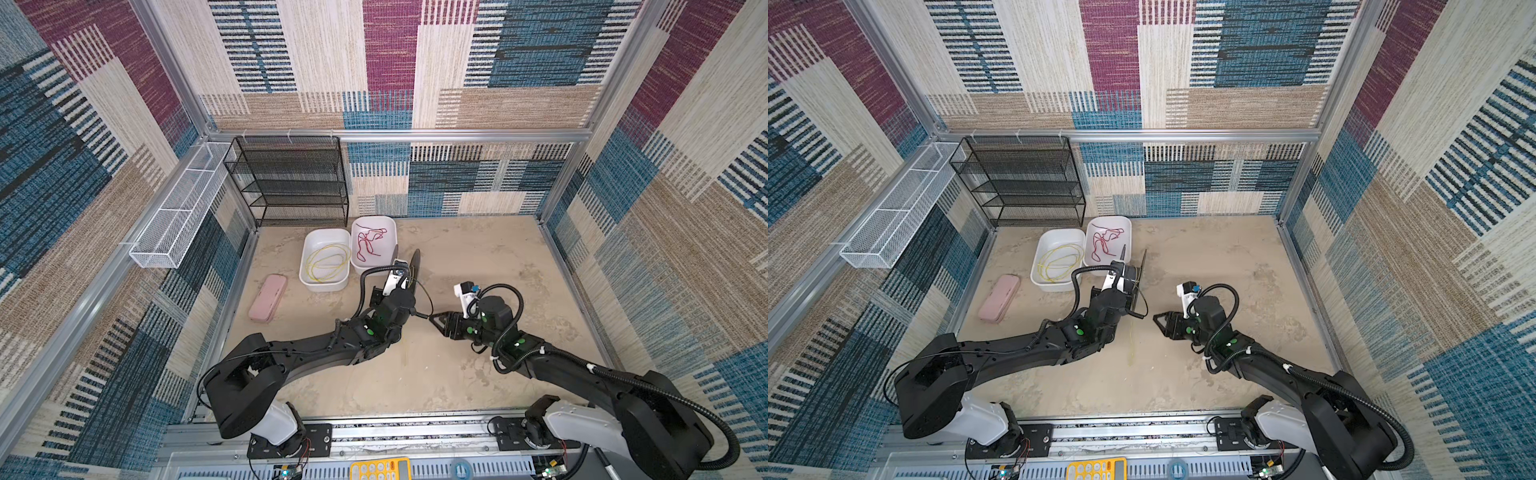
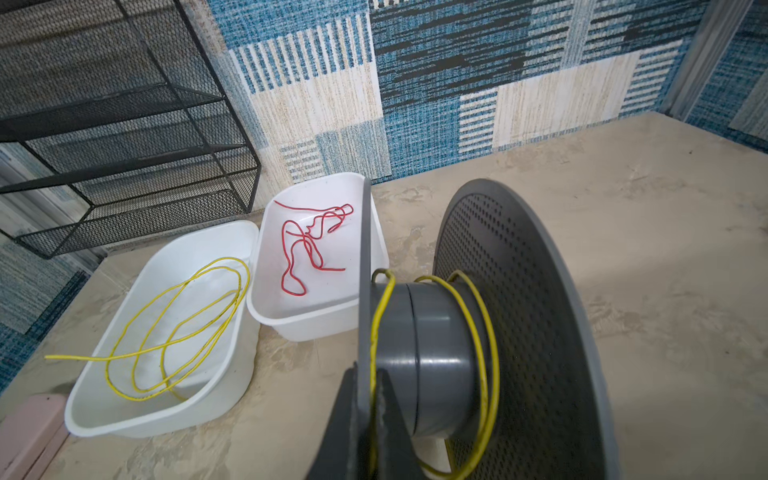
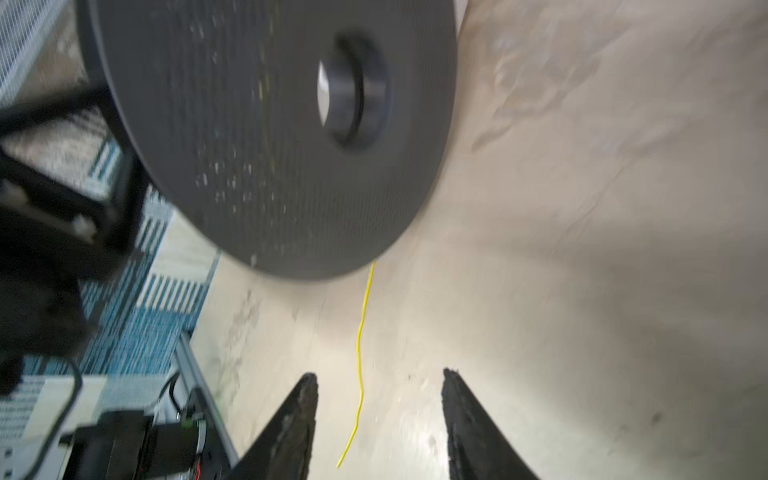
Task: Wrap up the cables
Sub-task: 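Lower the right gripper to the table and grasp the loose yellow cable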
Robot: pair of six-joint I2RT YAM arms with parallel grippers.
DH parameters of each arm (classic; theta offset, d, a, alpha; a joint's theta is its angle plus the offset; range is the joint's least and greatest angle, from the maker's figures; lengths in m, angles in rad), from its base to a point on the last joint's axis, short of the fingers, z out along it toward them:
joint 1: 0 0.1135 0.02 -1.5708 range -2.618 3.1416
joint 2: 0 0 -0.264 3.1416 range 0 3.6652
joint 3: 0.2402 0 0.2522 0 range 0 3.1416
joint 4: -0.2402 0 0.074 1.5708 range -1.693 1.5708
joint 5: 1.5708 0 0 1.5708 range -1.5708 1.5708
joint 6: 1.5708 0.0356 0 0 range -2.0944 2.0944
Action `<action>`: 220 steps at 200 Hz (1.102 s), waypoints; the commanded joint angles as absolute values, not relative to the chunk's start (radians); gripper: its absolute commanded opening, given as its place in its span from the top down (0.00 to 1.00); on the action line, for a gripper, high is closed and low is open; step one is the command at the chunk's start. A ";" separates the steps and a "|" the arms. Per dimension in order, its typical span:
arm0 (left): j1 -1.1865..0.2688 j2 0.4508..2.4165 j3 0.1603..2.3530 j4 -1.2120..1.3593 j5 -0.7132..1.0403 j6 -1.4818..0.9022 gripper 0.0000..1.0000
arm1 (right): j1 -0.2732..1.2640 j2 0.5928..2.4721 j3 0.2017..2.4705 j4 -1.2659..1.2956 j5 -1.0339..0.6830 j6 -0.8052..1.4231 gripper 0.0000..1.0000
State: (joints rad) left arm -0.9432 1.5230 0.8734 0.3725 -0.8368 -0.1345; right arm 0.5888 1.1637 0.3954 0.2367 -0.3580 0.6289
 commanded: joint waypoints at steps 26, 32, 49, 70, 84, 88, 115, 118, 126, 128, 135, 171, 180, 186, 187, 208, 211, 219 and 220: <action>-0.937 1.540 0.884 0.524 -0.881 -0.242 1.00 | 0.703 1.327 0.364 0.439 -0.487 0.706 0.42; -0.936 1.539 0.882 0.527 -0.881 -0.251 1.00 | 0.718 1.360 0.371 0.452 -0.491 0.703 0.42; -0.936 1.532 0.873 0.538 -0.868 -0.264 1.00 | 0.745 1.448 0.394 0.486 -0.510 0.704 0.41; -0.934 1.527 0.873 0.547 -0.864 -0.263 1.00 | 0.749 1.515 0.402 0.524 -0.492 0.730 0.43; -0.934 1.516 0.867 0.552 -0.859 -0.259 1.00 | 0.748 1.533 0.413 0.516 -0.465 0.725 0.50; -0.933 1.516 0.866 0.553 -0.858 -0.259 1.00 | 0.748 1.535 0.417 0.512 -0.455 0.724 0.53; -0.932 1.503 0.855 0.557 -0.854 -0.259 1.00 | 0.748 1.508 0.406 0.495 -0.384 0.740 0.77; -0.933 1.501 0.854 0.558 -0.854 -0.258 1.00 | 0.748 1.501 0.403 0.493 -0.374 0.744 0.79; -0.931 1.498 0.851 0.557 -0.853 -0.259 1.00 | 0.749 1.481 0.394 0.486 -0.349 0.749 0.81; -0.931 1.497 0.850 0.557 -0.853 -0.260 1.00 | 0.749 1.477 0.394 0.483 -0.344 0.747 0.81; -0.931 1.496 0.848 0.558 -0.853 -0.262 1.00 | 0.749 1.460 0.394 0.467 -0.331 0.742 0.79; -0.932 1.494 0.842 0.565 -0.845 -0.262 1.00 | 0.749 1.408 0.403 0.403 -0.307 0.720 0.62; -0.931 1.494 0.843 0.567 -0.844 -0.262 1.00 | 0.748 1.403 0.406 0.385 -0.301 0.711 0.62; -0.932 1.492 0.842 0.568 -0.842 -0.265 1.00 | 0.747 1.400 0.406 0.381 -0.293 0.709 0.64; -0.932 1.491 0.840 0.569 -0.842 -0.264 1.00 | 0.748 1.400 0.405 0.381 -0.291 0.709 0.65; -0.931 1.486 0.838 0.570 -0.839 -0.267 1.00 | 0.748 1.410 0.412 0.386 -0.307 0.707 0.72; -0.932 1.486 0.838 0.571 -0.839 -0.267 1.00 | 0.748 1.413 0.412 0.386 -0.310 0.708 0.73; -0.931 1.484 0.838 0.571 -0.838 -0.267 1.00 | 0.749 1.419 0.413 0.393 -0.314 0.711 0.74; -0.931 1.484 0.839 0.571 -0.839 -0.267 1.00 | 0.749 1.420 0.412 0.394 -0.314 0.712 0.75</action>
State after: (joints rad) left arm -0.9321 1.4971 0.8371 0.4820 -0.8318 -0.2367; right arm 0.7467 1.4078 0.4023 0.3824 -0.3134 0.7174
